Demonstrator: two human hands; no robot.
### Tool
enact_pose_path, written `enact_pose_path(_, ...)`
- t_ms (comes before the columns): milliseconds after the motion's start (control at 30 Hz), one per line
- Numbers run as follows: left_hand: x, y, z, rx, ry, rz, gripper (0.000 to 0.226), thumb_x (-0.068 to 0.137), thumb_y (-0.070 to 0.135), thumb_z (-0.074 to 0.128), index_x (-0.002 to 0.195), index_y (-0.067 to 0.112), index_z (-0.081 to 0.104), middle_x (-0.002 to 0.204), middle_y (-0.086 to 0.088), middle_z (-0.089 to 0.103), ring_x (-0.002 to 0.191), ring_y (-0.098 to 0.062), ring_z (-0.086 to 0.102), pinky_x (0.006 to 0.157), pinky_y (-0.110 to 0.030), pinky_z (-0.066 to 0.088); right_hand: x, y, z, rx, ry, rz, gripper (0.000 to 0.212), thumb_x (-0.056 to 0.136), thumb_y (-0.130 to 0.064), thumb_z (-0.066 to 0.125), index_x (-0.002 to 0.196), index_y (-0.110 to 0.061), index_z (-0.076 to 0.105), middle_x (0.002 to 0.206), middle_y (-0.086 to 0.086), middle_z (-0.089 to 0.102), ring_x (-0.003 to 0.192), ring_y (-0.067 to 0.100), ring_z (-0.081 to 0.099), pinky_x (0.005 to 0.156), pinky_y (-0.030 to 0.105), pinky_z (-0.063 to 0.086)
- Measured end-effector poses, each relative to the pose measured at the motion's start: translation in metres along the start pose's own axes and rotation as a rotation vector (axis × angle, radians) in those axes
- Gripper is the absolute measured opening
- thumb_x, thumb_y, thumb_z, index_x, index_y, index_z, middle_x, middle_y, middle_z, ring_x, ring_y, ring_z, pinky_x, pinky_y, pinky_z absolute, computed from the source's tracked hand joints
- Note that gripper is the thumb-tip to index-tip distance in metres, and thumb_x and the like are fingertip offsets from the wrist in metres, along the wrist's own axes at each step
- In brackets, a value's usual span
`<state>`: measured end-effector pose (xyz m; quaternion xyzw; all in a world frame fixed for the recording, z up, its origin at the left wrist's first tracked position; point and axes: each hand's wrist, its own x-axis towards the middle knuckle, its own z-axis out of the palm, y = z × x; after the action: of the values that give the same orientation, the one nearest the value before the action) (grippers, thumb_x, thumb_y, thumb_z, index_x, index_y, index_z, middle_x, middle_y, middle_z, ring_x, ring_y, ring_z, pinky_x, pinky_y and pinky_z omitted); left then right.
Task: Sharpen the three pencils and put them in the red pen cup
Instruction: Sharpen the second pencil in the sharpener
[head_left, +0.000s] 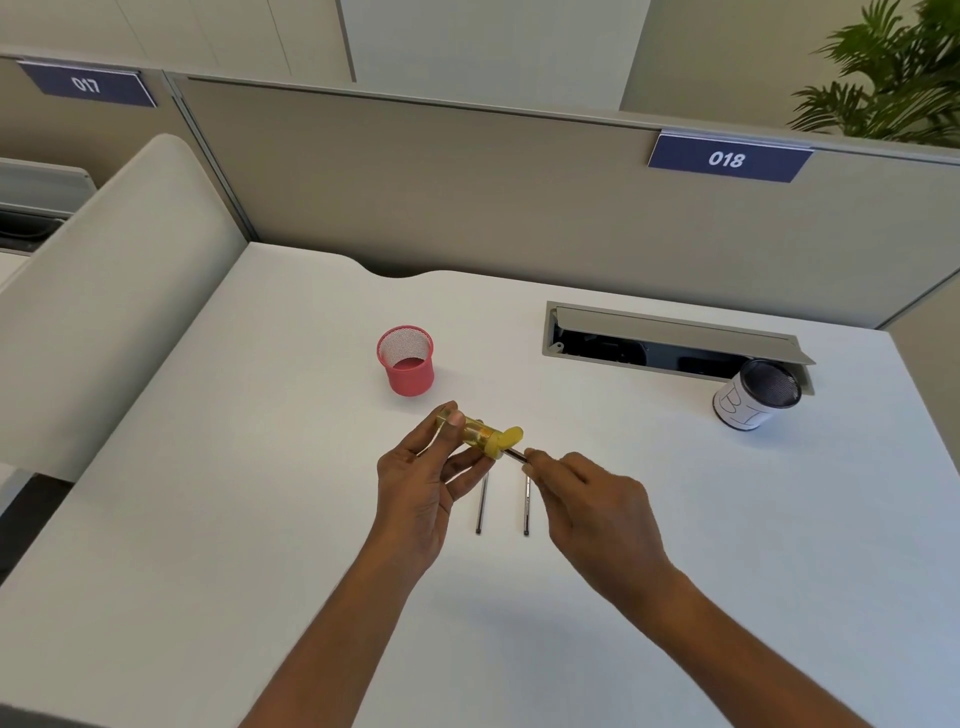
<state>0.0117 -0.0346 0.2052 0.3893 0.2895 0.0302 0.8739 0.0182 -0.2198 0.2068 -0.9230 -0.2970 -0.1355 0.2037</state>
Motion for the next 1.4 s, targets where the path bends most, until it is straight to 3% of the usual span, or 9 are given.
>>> enact_pose_path(233,0.001,-0.002,-0.003,0.034,-0.015,-0.004,0.037,0.088,0.013,0.073,0.123,0.004,0.07,0.103,-0.02,0.078,0.097,-0.039,0.077,0.077,-0.041,0.065,0.026,0.0,-0.023,1.213,-0.409,1.103,0.021,0.098,-0.022,0.067,0.094,-0.008,0.081,0.059,0.001,0.048,0.049,0.013,0.021,0.042,0.022,0.019)
enact_pose_path(300,0.0,-0.004,-0.002,0.033,-0.011,-0.012,0.033,0.091,0.011,0.071,0.123,0.004,0.07,0.104,-0.022,0.077,0.096,-0.04,0.077,0.076,-0.041,0.065,0.024,0.002,-0.025,1.131,-0.412,0.997,0.021,0.098,-0.026,0.066,0.093,-0.012,0.081,0.059,-0.001,0.053,0.046,0.011,0.026,0.044,0.022,0.022)
enact_pose_path(500,0.0,-0.001,0.002,-0.024,-0.001,-0.021,0.039,0.081,0.014,0.075,0.117,0.001,0.072,0.108,-0.025,0.076,0.096,-0.042,0.077,0.073,-0.041,0.065,-0.001,0.01,-0.01,-0.103,-0.092,-0.101,0.035,0.091,-0.026,0.076,0.121,-0.009,0.069,0.084,0.002,0.064,0.058,0.02,0.058,0.042,0.027,0.044)
enact_pose_path(700,-0.001,-0.006,0.002,0.003,-0.008,-0.04,0.029,0.088,0.013,0.073,0.114,0.002,0.073,0.106,-0.023,0.077,0.093,-0.039,0.078,0.072,-0.039,0.065,-0.002,0.009,-0.008,-0.327,0.044,-0.176,0.026,0.081,-0.015,0.083,0.104,-0.007,0.077,0.065,0.001,0.055,0.043,0.019,0.04,0.043,0.025,0.019)
enact_pose_path(867,-0.001,-0.006,-0.001,0.036,-0.015,-0.017,0.041,0.081,0.017,0.076,0.119,0.002,0.071,0.106,-0.023,0.077,0.096,-0.04,0.078,0.076,-0.04,0.065,0.007,-0.01,-0.011,0.386,-0.062,0.407,0.028,0.098,-0.026,0.065,0.072,-0.018,0.07,0.05,-0.009,0.041,0.048,0.013,0.034,0.047,0.023,0.027)
enact_pose_path(1033,-0.003,-0.006,-0.003,0.034,-0.028,-0.019,0.042,0.082,0.017,0.076,0.122,0.004,0.07,0.107,-0.024,0.077,0.097,-0.041,0.077,0.076,-0.041,0.064,0.028,-0.001,-0.034,1.185,-0.485,1.203,0.029,0.096,-0.03,0.069,0.086,-0.005,0.08,0.056,-0.001,0.039,0.044,0.011,0.024,0.041,0.022,0.02)
enact_pose_path(1100,-0.004,-0.008,-0.003,0.014,-0.023,-0.022,0.038,0.085,0.015,0.075,0.12,0.003,0.07,0.106,-0.024,0.076,0.096,-0.041,0.077,0.077,-0.042,0.065,0.028,0.0,-0.035,1.053,-0.481,1.062,0.031,0.096,-0.035,0.068,0.085,-0.01,0.081,0.056,-0.003,0.047,0.043,0.01,0.027,0.043,0.022,0.023)
enact_pose_path(1267,-0.001,-0.01,-0.003,-0.027,0.022,-0.038,0.023,0.093,0.008,0.071,0.114,0.001,0.073,0.106,-0.025,0.076,0.094,-0.041,0.078,0.073,-0.04,0.065,0.006,0.001,-0.016,-0.013,-0.061,0.017,0.032,0.09,-0.033,0.075,0.116,-0.015,0.068,0.087,-0.001,0.067,0.068,0.015,0.064,0.052,0.024,0.05)
enact_pose_path(1400,-0.001,-0.01,-0.001,-0.004,0.02,-0.034,0.024,0.092,0.01,0.072,0.114,0.0,0.073,0.105,-0.024,0.077,0.094,-0.041,0.078,0.074,-0.04,0.065,-0.002,0.011,-0.01,-0.322,-0.025,-0.203,0.038,0.072,-0.008,0.087,0.109,-0.005,0.075,0.073,0.004,0.06,0.054,0.02,0.051,0.041,0.025,0.023)
